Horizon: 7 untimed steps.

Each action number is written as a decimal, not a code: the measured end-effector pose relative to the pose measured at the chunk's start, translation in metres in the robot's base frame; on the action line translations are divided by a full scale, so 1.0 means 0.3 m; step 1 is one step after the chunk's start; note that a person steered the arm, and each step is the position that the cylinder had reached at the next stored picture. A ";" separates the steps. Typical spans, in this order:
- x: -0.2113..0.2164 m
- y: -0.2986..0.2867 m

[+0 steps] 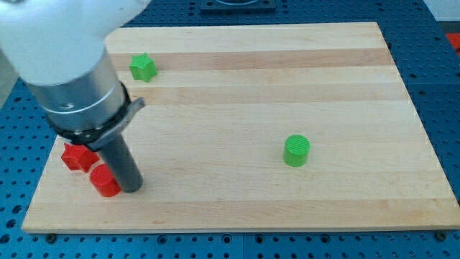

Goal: Push the green circle to the green star

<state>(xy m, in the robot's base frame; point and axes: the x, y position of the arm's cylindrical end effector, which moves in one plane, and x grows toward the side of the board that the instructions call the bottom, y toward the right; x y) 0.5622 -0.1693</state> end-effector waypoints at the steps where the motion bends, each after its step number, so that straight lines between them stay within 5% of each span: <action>1: 0.000 -0.059; 4: 0.009 -0.221; 7: 0.032 0.141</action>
<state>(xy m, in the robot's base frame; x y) 0.5718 -0.1271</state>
